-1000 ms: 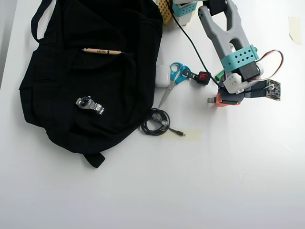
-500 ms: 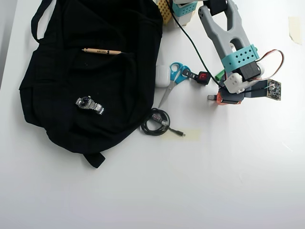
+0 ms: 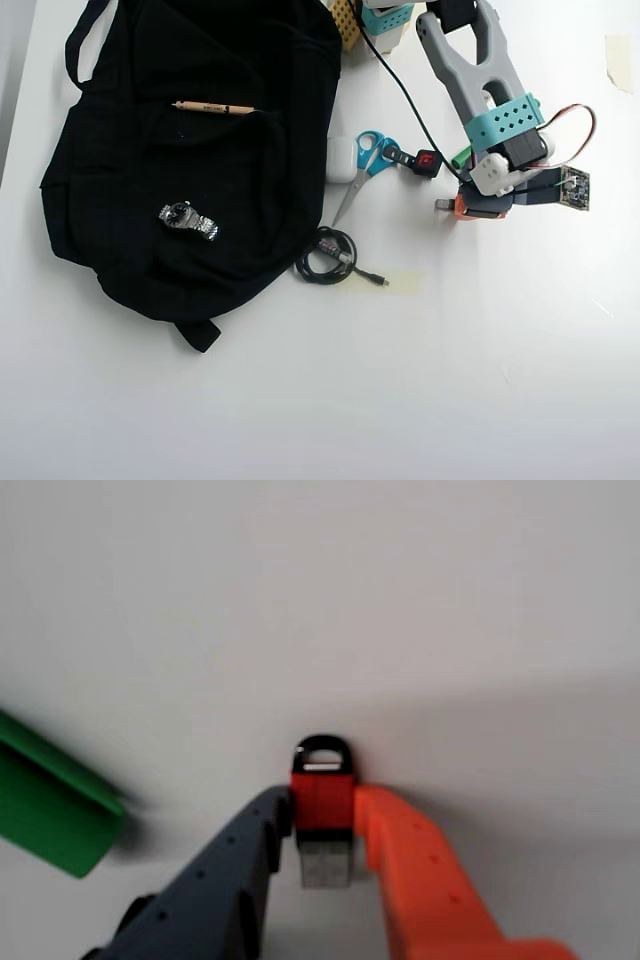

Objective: Put the usb stick into the black bag

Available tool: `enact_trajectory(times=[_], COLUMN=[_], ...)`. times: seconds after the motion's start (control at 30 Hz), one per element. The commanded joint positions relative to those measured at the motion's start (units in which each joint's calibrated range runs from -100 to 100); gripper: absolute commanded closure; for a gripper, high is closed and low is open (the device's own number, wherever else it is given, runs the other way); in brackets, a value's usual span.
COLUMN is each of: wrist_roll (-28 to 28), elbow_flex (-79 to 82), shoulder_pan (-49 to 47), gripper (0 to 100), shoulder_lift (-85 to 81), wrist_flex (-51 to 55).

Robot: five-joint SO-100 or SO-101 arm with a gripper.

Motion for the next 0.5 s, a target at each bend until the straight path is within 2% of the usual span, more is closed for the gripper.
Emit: enact_trajectory(times=[0.0,0.33,0.47], wrist_roll=[0.0,-1.0,-9.3], elbow_flex=[-3.4,-16.6,-21.1], shoulder_pan=[0.3,0.8,0.8], gripper=[98,97,98], shoulder_lift=[-2.5,-8.6,-11.2], wrist_flex=[3.2,19.0,22.5])
